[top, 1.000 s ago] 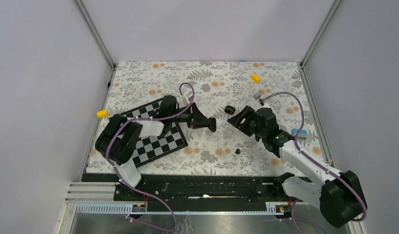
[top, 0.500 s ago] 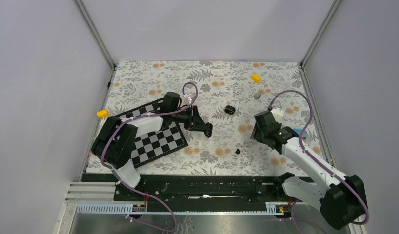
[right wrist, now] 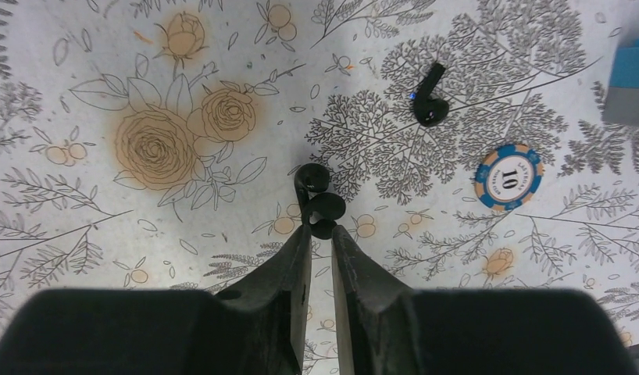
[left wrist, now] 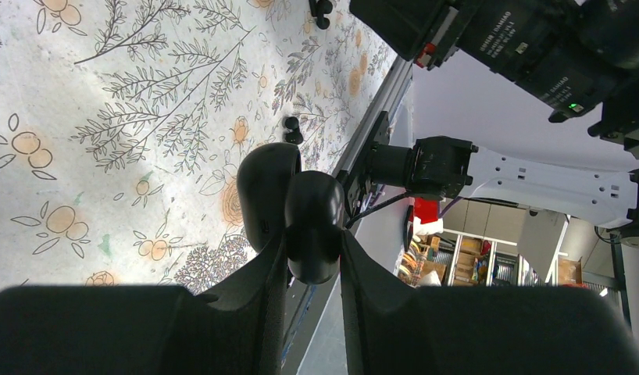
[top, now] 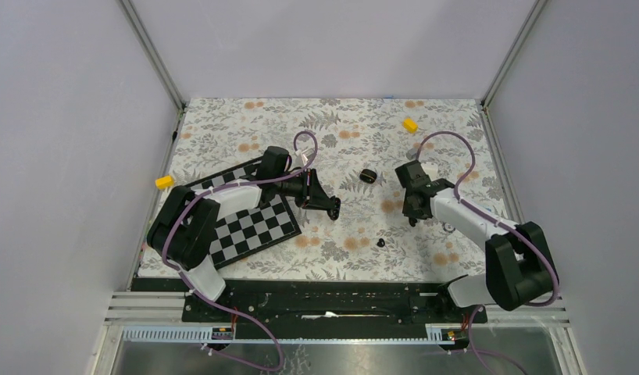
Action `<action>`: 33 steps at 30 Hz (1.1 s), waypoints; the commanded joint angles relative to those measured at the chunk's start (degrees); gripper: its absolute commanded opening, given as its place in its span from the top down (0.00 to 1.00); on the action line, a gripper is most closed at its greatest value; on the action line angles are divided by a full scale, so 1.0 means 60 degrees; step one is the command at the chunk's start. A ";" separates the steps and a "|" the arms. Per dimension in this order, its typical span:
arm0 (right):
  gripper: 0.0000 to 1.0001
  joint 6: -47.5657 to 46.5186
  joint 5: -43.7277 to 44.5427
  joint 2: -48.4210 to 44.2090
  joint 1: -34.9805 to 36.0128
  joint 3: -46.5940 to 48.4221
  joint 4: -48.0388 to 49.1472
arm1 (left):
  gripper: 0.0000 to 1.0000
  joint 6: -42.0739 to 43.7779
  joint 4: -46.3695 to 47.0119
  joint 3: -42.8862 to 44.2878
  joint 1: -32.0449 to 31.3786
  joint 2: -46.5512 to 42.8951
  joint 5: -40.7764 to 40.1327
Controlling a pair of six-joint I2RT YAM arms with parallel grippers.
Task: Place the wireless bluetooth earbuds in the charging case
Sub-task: Pick up the left earbud from the corner of the board.
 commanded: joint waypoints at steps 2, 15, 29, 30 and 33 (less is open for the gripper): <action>0.78 -0.0235 -0.0450 0.0472 -0.0126 0.0131 0.0356 | 1.00 0.0151 0.0344 0.0208 -0.0014 0.0040 0.0202; 0.73 -0.0133 -0.0495 0.1184 -0.0143 0.0060 0.0432 | 1.00 0.0165 0.0338 0.0179 -0.0014 0.0072 0.0190; 0.72 -0.0243 -0.0289 0.1905 -0.0230 0.0064 0.0676 | 1.00 0.0180 0.0323 0.0210 -0.0014 0.0140 0.0212; 0.72 -0.0244 -0.0224 0.1973 -0.0221 0.0094 0.0626 | 1.00 0.0180 0.0323 0.0201 -0.0014 0.0131 0.0211; 0.73 -0.0269 0.0022 0.2000 -0.0230 0.0162 0.0365 | 1.00 0.0243 0.0235 0.0193 -0.0014 0.0114 0.0191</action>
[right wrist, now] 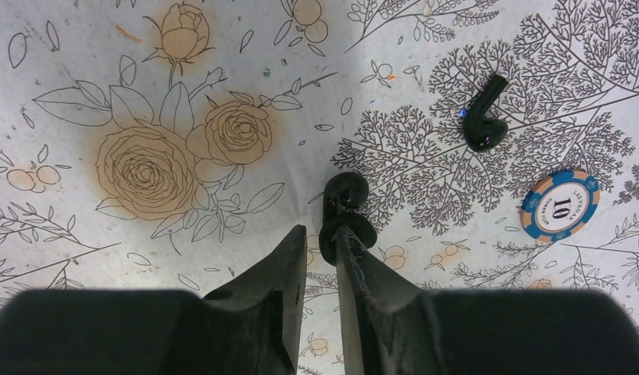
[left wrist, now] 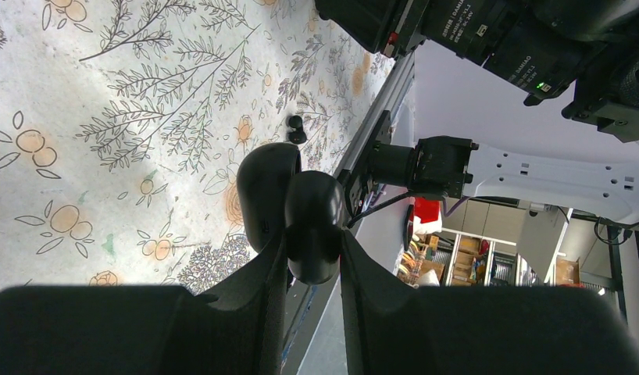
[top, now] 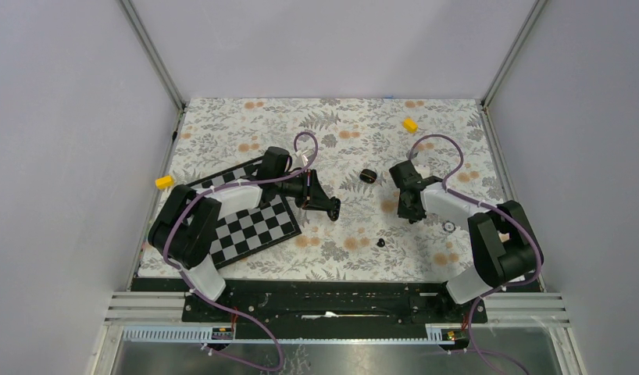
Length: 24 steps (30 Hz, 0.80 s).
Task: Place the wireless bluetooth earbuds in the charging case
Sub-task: Pick up the left earbud from the corner of the board.
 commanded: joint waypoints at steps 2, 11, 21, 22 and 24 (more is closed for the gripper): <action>0.74 -0.0111 0.0467 0.0238 -0.0136 0.0006 -0.0388 | 1.00 0.0258 0.0215 0.0193 -0.0014 0.0010 0.0150; 0.95 -0.0191 0.0071 -0.0280 -0.0136 -0.0350 -0.0489 | 1.00 0.0242 0.0189 0.0368 -0.0013 0.0131 0.0202; 0.99 -0.0737 -0.3310 -0.2479 -0.0033 -0.1088 0.1131 | 1.00 0.0218 0.0188 0.0369 -0.0014 0.0190 0.0181; 0.99 -0.0794 -0.3777 -0.2695 0.0018 -0.1205 0.1404 | 1.00 0.0217 0.0198 0.0380 -0.0014 0.0190 0.0185; 0.99 -0.0739 -0.4328 -0.3071 0.0092 -0.1358 0.1757 | 1.00 0.0203 0.0193 0.0396 -0.0014 0.0190 0.0185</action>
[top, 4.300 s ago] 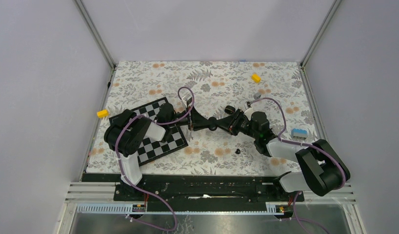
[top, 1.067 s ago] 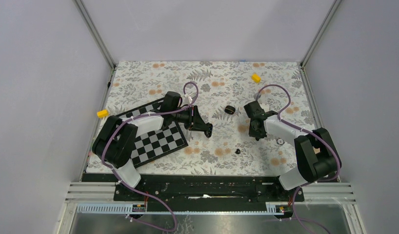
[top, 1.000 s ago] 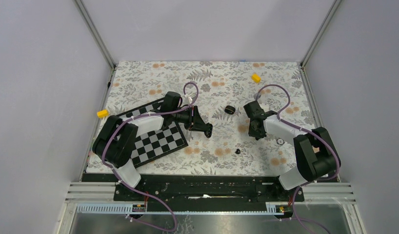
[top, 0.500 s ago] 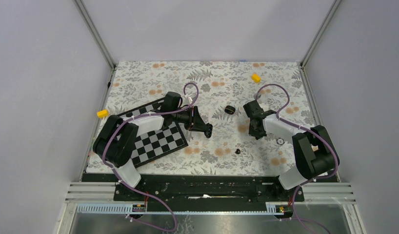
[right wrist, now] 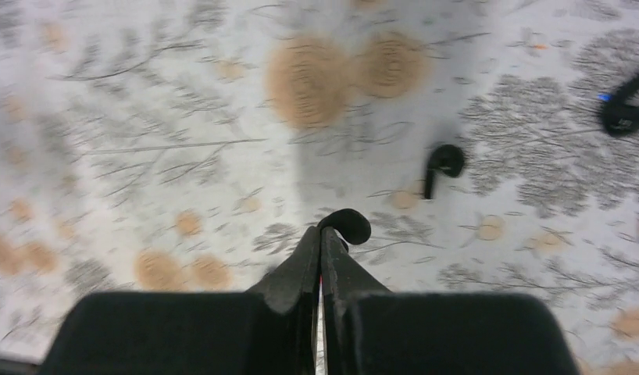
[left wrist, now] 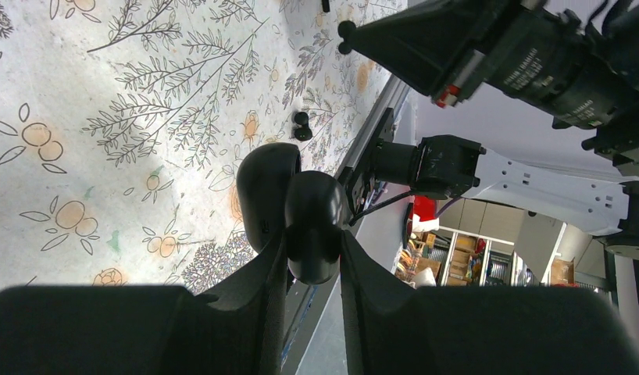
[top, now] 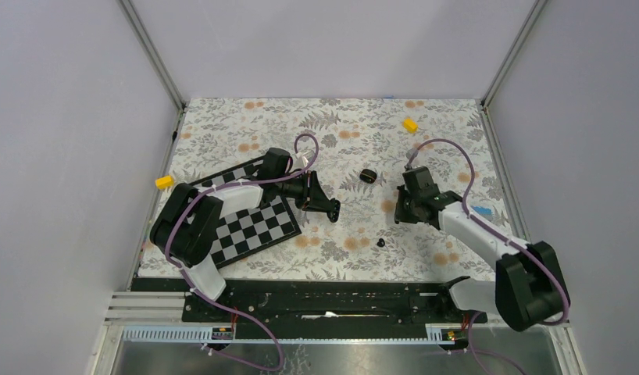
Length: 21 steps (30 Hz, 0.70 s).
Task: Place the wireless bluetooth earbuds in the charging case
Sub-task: Pick up the left earbud from the corner of the board, then insert the left earbud into the left side groove of the charging case.
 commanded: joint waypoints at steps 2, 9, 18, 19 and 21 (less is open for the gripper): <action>0.99 -0.0142 -0.2086 -0.0991 0.0185 -0.0351 0.1270 | 1.00 0.0162 0.0279 0.0398 -0.0014 0.0023 0.0147; 1.00 0.0385 -0.3481 -0.1567 0.0204 -0.0992 0.2610 | 1.00 0.0163 0.0229 0.0326 -0.0014 -0.0185 0.0133; 1.00 0.0699 -0.5249 -0.2632 0.0204 -0.1638 0.4213 | 1.00 0.1531 -0.1546 0.0987 -0.0040 0.0117 0.1242; 1.00 0.0789 -0.5479 -0.2687 0.0208 -0.1705 0.4365 | 1.00 0.1670 -0.1639 0.1049 -0.0050 0.0124 0.1394; 1.00 0.1069 -0.5842 -0.2736 0.0205 -0.1804 0.4652 | 1.00 0.1873 -0.1735 0.1160 -0.0085 0.0051 0.1695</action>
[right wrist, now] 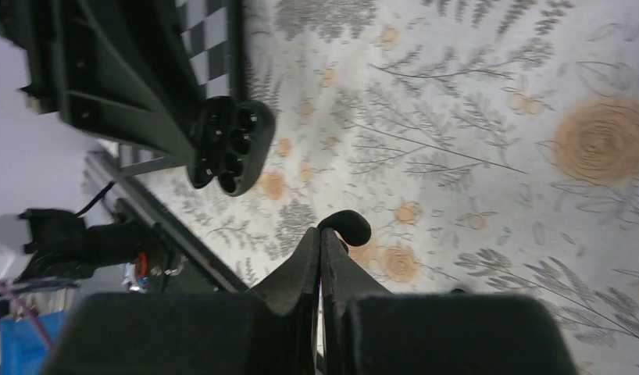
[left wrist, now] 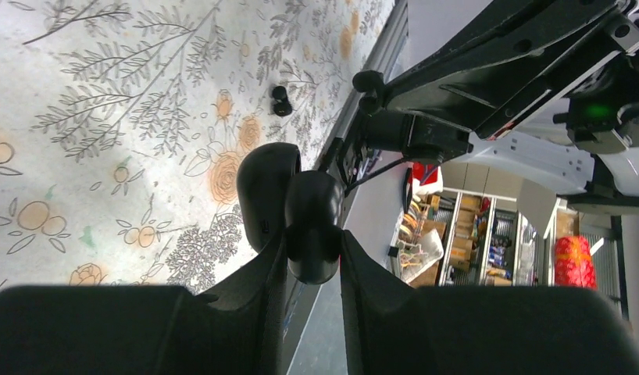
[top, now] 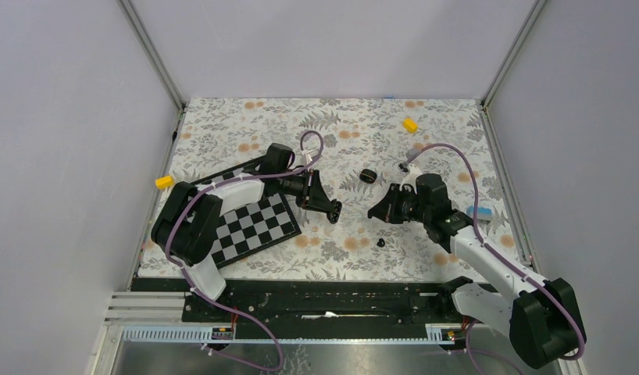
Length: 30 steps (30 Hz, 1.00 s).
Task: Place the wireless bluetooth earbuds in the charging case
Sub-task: Insert the left earbud into the left side groove of the charging case.
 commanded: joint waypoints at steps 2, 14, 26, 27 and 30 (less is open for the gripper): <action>1.00 0.0822 -0.1703 -0.0276 0.0055 -0.0257 0.1550 | 1.00 0.1193 -0.0700 0.0687 -0.0069 -0.0147 0.1092; 1.00 0.1549 -0.4156 -0.0805 0.0055 0.0413 0.2594 | 1.00 0.1535 -0.1226 0.1118 -0.0069 -0.0246 0.0938; 1.00 0.2727 -0.2457 -0.0965 0.0393 -0.0183 0.3914 | 1.00 -0.1371 0.1988 -0.0206 -0.0055 -0.0573 0.0886; 1.00 0.2756 -0.2248 -0.0926 0.0530 -0.0236 0.3973 | 1.00 -0.1436 0.2090 -0.0263 -0.0055 -0.0585 0.0882; 1.00 0.2882 -0.1912 -0.0618 0.0949 -0.0329 0.4340 | 1.00 -0.1703 0.2302 -0.0357 -0.0055 -0.0584 0.0842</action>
